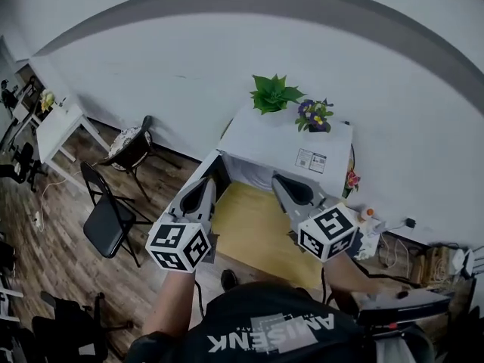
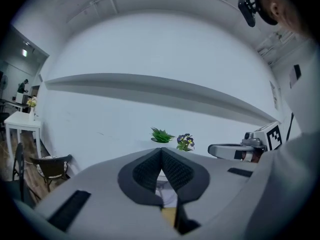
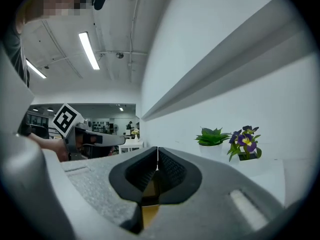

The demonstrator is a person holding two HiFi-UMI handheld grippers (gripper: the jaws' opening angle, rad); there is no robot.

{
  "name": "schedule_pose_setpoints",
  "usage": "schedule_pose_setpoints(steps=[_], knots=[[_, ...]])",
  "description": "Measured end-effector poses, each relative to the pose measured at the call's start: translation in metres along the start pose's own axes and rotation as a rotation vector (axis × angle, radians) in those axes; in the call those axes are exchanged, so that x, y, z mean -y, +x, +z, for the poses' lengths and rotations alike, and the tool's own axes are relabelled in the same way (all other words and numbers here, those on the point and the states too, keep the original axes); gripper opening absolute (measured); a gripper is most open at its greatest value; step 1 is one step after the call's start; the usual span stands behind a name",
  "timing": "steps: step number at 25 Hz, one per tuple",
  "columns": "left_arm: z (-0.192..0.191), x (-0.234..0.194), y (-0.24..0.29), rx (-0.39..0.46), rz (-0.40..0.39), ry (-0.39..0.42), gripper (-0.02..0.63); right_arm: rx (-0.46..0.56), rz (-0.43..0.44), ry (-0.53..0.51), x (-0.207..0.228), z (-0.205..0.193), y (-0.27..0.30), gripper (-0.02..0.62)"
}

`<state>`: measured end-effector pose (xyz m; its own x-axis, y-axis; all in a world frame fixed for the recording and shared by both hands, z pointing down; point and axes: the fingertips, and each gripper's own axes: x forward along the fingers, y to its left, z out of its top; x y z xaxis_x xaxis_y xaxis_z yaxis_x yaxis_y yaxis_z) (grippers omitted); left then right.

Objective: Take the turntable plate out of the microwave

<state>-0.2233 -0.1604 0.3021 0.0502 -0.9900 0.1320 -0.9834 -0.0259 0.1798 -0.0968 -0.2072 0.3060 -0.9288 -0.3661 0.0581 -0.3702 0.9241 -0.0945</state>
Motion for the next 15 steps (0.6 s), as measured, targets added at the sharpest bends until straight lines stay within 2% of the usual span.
schedule_pose_setpoints(steps=[5,15], knots=[[0.013,-0.020,0.021,0.010,-0.096,-0.004,0.002,0.026,-0.098,0.040,0.007,0.008,0.020,0.003],[-0.013,-0.045,0.062,-0.076,-0.248,-0.058,0.003,0.018,-0.279,0.111,0.022,-0.012,0.040,0.023]])
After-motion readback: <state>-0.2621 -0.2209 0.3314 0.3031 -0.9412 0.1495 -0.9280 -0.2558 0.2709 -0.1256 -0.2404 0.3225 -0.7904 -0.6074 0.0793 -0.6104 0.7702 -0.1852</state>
